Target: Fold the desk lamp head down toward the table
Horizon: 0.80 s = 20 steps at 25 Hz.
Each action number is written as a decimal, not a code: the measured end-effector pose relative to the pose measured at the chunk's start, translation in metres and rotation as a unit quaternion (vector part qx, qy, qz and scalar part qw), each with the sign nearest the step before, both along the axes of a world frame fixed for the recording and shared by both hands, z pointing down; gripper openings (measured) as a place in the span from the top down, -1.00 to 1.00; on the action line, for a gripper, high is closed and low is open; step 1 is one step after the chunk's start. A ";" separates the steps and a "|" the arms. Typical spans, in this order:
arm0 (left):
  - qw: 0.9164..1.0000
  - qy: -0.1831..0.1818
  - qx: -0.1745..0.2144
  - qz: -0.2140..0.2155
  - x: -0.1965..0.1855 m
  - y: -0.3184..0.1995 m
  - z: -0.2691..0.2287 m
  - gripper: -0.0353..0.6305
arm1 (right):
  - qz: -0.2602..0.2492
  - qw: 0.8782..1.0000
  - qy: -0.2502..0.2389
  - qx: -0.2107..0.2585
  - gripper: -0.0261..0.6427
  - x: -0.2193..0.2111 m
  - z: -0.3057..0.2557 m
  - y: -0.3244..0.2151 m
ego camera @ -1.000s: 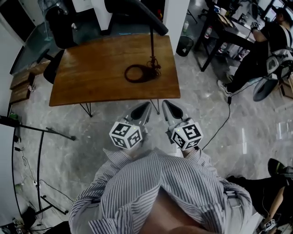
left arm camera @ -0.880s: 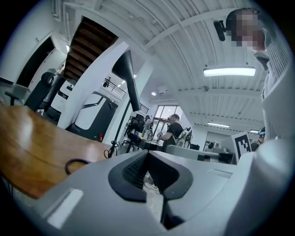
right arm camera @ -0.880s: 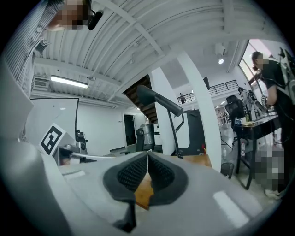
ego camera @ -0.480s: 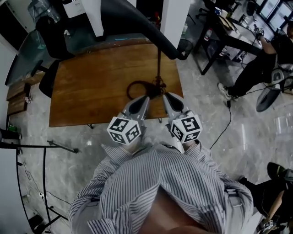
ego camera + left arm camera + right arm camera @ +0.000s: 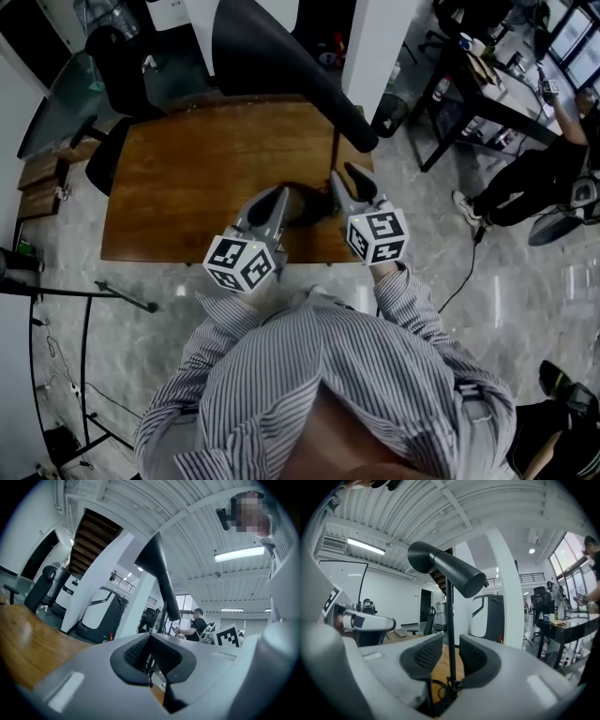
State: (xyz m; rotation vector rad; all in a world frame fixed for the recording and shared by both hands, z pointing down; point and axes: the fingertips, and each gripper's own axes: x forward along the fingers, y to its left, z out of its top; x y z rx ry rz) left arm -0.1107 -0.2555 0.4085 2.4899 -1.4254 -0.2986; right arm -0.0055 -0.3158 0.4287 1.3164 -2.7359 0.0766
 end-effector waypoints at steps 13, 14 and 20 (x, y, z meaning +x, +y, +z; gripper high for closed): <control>0.984 -0.097 0.144 -0.033 -0.064 -0.040 -0.119 0.69 | -0.024 0.999 0.003 0.035 0.80 -0.019 -0.007 -0.023; 0.982 -0.104 0.154 -0.030 -0.067 -0.040 -0.130 0.65 | -0.023 0.999 0.002 0.035 0.80 -0.019 -0.007 -0.023; 0.960 -0.143 0.239 -0.021 -0.071 -0.028 -0.203 0.40 | -0.027 0.999 0.000 0.039 0.80 -0.021 -0.006 -0.023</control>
